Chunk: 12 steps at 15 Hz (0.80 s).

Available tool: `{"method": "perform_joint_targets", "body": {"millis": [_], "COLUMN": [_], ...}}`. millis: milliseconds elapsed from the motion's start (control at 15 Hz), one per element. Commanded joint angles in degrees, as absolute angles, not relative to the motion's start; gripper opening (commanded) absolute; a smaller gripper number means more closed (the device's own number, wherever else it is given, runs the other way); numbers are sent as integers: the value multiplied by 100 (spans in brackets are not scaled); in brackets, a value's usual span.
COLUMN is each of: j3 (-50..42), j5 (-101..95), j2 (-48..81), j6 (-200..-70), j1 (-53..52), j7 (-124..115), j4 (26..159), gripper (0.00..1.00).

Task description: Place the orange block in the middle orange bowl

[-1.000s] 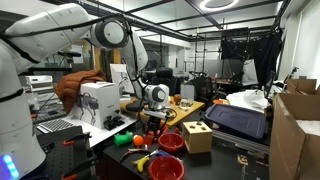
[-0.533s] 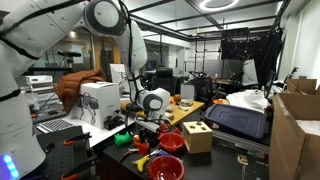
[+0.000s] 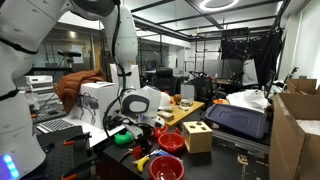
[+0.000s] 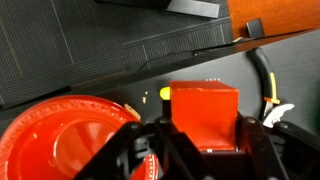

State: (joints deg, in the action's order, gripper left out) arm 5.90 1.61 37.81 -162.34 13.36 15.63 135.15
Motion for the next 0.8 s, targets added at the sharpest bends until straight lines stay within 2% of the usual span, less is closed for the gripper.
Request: {"method": "perform_joint_targets", "body": {"millis": [0,733], "j3": [640,-376], "j5": [376,179], "j2": [3160,2769], "j6": [-16676,-16766], "j1": [1439,563], "j7": [1309,210], "j4": [14246,14404], "gripper": [26,26]}}
